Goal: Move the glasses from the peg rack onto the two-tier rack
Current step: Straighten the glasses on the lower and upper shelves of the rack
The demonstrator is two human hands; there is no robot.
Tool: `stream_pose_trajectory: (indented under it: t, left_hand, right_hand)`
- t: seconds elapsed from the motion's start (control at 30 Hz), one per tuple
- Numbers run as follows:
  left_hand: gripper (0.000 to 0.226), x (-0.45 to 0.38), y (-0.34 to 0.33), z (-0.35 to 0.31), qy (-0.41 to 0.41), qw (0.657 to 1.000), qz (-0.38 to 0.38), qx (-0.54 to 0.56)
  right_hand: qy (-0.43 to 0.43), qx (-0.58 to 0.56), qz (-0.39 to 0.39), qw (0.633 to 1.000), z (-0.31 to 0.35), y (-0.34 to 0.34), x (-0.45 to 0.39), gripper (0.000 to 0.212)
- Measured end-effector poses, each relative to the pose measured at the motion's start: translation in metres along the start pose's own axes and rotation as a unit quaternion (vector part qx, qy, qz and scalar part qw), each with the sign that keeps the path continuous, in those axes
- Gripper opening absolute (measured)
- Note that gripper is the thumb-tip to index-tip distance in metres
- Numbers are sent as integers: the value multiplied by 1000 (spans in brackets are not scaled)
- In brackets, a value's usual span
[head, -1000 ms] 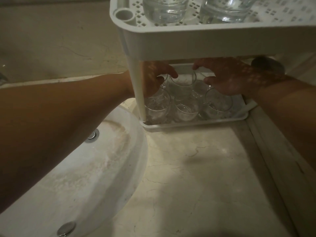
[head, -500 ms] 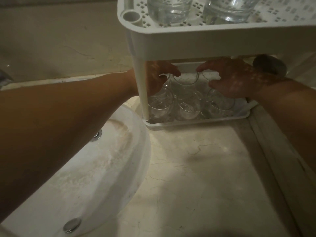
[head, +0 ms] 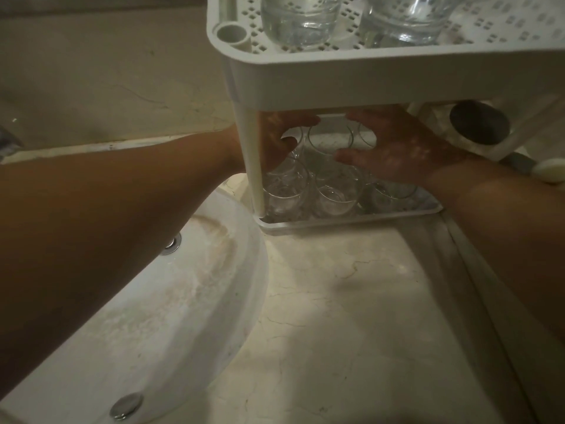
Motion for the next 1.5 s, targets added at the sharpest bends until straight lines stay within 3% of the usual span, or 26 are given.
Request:
stream_pose_trajectory:
  t: [0.2,0.33,0.47,0.67,1.17,1.5]
  left_hand:
    - [53,0,-4,4,4,999,21,32]
    - [57,-1,-3,2,-1,999,27,41]
    - [56,-2,-3,1,4,998,18,52]
    - [53,-2,-5,4,14,997,10,72]
    - [55,-4,-5,2,1,999,13,43]
    - [52,-3,-6,4,2,998,8,57]
  right_hand:
    - [-19,20,-12,1000,11,-5,-11,107]
    - [-25,60,-14,998,6,-11,-21,91]
    - [-30,72,0,997,1,-17,-21,90]
    - [-13,77,24,997,14,-15,-20,126]
    - [-55,41,56,996,29,-12,-32,76]
    - [-64,72,77,992,24,-12,-23,91]
Point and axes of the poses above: each hand's wrist, its own x-axis away from the middle knuckle, its own y-axis out of the back of the hand, z = x × y, the point moved 10 cm from there along -x, towards the middle knuckle, and after that the axes turned 11 degrees about -y, right-handed, at the moved point
